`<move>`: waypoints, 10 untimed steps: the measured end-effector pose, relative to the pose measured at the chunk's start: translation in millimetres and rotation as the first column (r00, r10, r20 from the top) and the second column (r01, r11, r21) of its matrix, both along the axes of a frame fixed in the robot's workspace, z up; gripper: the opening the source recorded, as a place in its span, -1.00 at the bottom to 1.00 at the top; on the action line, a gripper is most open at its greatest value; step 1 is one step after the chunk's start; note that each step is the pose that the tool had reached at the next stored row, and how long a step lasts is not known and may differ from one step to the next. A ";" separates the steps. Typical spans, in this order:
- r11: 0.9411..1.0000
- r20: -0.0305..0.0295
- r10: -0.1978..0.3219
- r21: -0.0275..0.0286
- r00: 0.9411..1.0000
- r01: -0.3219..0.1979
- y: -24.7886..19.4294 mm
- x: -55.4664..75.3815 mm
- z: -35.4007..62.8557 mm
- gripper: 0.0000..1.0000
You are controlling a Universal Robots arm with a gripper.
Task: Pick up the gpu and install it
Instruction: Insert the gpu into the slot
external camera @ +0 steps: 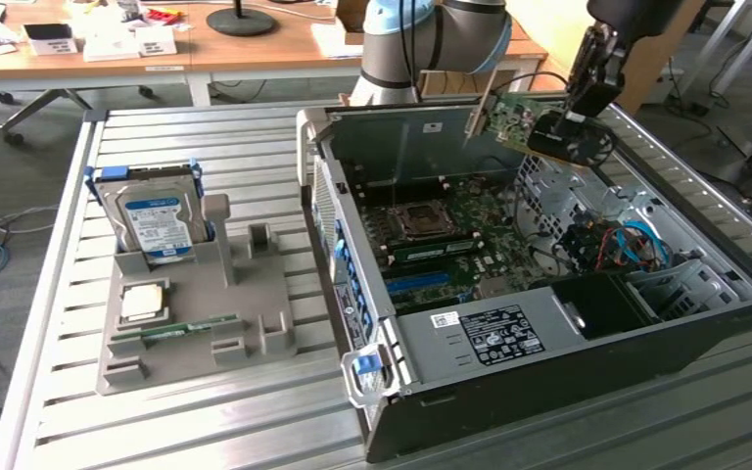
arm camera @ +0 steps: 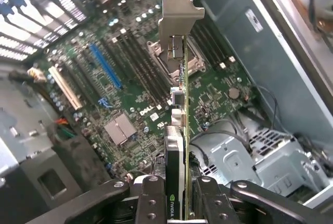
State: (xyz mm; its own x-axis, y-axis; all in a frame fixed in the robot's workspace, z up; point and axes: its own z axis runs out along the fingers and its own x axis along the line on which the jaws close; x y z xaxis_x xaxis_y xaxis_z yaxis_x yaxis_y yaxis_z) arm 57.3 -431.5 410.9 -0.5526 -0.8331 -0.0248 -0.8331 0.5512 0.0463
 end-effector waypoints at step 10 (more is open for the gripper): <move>0.986 0.000 0.167 0.000 0.986 -0.167 0.0 0.0 -0.4 -0.46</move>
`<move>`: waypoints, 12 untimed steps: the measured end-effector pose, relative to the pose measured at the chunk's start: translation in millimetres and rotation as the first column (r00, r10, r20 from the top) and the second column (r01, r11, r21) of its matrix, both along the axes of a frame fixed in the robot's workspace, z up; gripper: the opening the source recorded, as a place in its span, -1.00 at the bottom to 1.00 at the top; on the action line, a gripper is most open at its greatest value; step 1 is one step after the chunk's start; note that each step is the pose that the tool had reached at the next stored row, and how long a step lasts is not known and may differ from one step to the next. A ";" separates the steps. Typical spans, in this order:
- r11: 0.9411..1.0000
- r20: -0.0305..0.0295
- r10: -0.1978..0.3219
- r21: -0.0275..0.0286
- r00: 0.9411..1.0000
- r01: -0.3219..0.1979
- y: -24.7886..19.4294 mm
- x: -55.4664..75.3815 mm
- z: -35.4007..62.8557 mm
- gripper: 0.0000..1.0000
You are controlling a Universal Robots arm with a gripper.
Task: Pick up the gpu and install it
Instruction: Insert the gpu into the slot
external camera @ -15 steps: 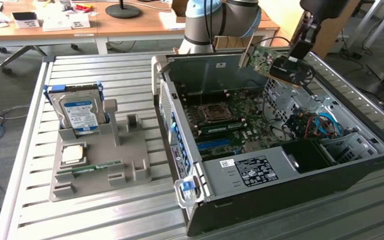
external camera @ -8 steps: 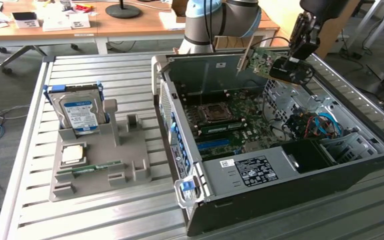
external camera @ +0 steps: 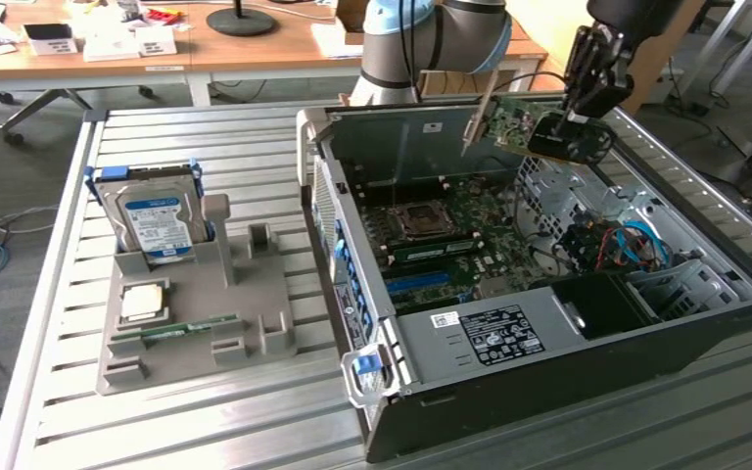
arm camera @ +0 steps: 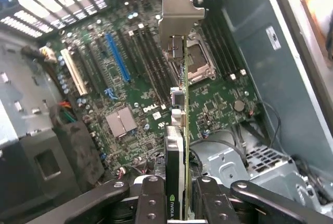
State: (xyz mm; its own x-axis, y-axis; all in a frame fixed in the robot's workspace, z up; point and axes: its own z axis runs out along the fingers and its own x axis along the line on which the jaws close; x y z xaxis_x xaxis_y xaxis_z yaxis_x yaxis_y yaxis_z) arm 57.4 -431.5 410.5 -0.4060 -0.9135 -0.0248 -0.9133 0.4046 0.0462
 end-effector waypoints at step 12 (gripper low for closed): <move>0.986 0.000 0.166 0.000 0.986 -0.166 0.0 0.0 -0.3 -0.46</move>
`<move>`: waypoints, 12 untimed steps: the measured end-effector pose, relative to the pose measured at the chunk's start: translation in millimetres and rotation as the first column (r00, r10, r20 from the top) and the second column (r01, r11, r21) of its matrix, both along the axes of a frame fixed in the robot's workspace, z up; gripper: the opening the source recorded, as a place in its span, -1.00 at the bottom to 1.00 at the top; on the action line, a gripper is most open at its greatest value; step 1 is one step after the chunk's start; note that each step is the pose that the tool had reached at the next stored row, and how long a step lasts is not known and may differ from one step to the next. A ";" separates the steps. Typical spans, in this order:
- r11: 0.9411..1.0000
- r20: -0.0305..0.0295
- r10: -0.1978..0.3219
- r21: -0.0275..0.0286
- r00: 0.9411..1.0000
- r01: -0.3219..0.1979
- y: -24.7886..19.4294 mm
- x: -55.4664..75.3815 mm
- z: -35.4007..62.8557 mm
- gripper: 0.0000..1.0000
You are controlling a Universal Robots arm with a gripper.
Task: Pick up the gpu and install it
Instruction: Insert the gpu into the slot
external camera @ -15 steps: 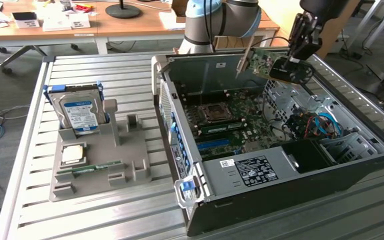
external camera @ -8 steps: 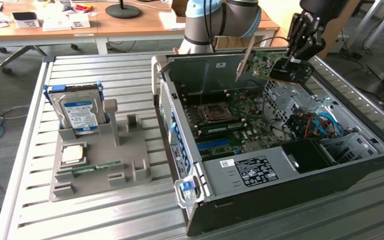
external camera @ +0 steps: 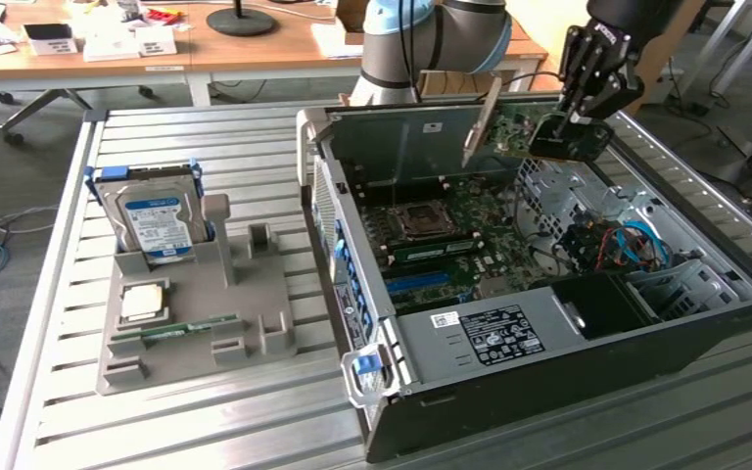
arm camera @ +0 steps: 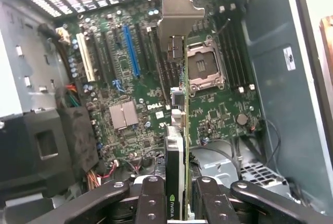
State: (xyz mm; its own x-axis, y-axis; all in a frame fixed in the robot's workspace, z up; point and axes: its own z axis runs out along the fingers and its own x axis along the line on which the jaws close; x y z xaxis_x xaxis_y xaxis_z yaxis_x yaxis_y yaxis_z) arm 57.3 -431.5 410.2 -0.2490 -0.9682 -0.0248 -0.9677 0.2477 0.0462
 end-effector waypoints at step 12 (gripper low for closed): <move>0.999 0.023 0.050 0.004 0.998 -0.051 0.0 -0.2 -1.0 -0.46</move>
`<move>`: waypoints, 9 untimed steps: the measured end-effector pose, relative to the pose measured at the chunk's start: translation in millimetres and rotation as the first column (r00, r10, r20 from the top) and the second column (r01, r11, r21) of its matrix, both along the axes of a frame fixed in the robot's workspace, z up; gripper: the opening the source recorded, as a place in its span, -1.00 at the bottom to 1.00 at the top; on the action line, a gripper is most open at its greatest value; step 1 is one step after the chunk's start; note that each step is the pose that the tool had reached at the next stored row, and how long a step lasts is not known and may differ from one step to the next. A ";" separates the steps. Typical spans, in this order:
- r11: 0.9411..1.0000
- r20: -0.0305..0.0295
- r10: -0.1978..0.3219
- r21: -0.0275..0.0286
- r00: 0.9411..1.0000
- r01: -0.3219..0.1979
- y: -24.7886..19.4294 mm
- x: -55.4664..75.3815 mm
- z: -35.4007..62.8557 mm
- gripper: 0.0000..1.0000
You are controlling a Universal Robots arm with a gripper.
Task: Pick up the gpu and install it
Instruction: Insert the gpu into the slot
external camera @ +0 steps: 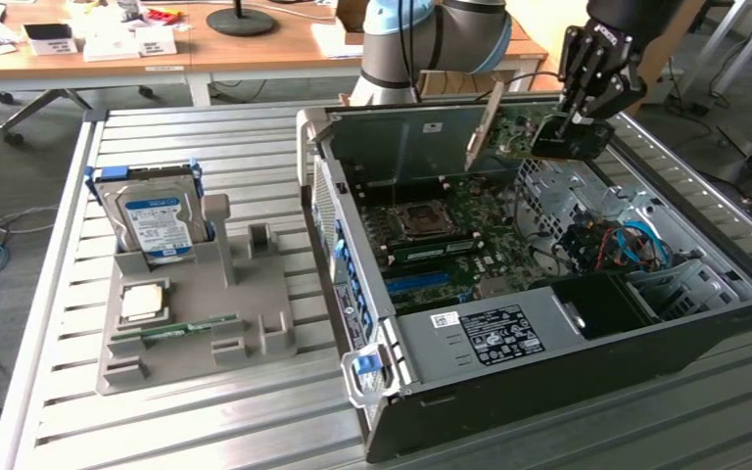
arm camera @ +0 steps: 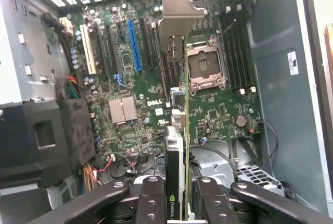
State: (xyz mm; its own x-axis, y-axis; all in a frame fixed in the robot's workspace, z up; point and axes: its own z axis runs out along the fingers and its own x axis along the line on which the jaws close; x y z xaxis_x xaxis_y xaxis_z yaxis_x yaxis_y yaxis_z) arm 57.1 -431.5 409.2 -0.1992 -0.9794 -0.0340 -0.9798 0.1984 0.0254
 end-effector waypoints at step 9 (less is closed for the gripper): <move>0.998 0.013 0.063 0.002 0.998 -0.063 0.0 -0.3 -1.7 -0.46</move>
State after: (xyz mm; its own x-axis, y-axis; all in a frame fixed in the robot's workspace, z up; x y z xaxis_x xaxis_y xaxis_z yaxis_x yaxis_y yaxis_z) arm 56.9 -431.4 407.5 -0.1369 -0.9898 -0.0385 -0.9906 0.1365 0.0129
